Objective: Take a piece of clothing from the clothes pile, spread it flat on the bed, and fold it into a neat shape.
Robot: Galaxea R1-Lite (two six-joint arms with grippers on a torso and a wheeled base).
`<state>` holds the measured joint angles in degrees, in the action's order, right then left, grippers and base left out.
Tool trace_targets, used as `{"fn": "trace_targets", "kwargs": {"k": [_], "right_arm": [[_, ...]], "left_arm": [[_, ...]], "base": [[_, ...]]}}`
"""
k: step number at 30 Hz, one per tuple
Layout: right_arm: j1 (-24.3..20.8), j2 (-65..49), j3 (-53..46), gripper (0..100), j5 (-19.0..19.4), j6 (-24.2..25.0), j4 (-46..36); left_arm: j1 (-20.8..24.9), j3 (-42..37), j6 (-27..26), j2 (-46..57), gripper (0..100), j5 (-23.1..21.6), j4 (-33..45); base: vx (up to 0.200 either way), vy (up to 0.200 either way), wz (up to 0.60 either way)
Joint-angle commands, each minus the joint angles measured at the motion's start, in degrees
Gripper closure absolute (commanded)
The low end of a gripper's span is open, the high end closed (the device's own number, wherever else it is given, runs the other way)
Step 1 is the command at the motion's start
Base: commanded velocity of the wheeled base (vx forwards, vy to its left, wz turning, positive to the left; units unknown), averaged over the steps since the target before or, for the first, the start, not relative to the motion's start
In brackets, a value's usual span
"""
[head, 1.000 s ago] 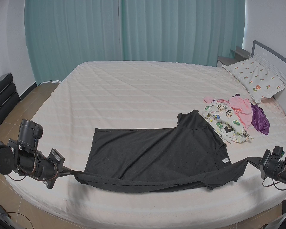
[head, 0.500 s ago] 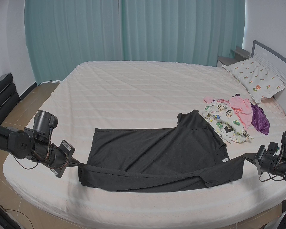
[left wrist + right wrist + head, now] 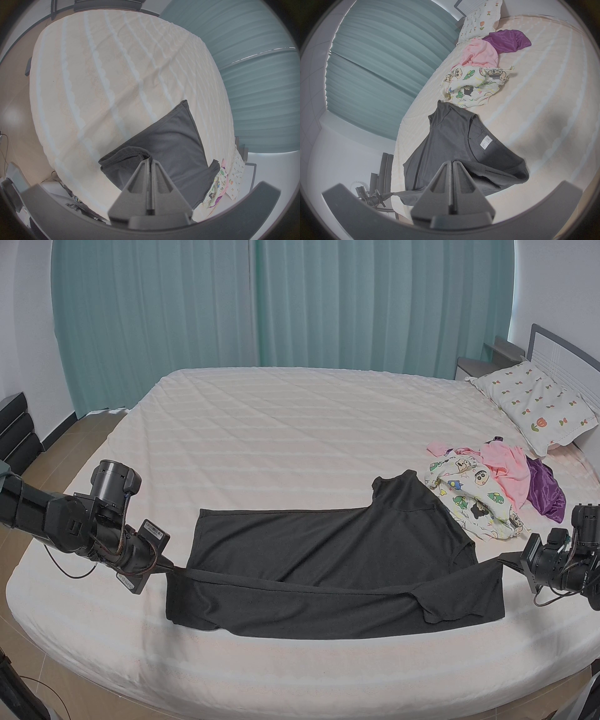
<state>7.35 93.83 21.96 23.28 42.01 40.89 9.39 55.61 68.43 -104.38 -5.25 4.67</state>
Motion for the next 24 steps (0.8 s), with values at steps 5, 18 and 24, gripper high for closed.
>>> {"fn": "trace_targets", "kwargs": {"k": [5,18,24], "right_arm": [[-0.1,3.8,2.5,100,0.0,0.1,0.1],[-0.5,7.5,4.9,100,0.0,0.0,0.1],[-0.6,10.9,7.3,100,-0.1,0.0,0.1]], "left_arm": [[-1.3,0.8,-0.1,-0.9,100,0.1,0.0],[-1.2,4.8,0.0,-5.8,100,-0.5,0.0],[-1.3,7.5,0.0,-10.1,100,0.0,0.0]], "base": [[0.0,0.0,0.0],[0.0,0.0,0.0],[0.0,0.0,0.0]]}}
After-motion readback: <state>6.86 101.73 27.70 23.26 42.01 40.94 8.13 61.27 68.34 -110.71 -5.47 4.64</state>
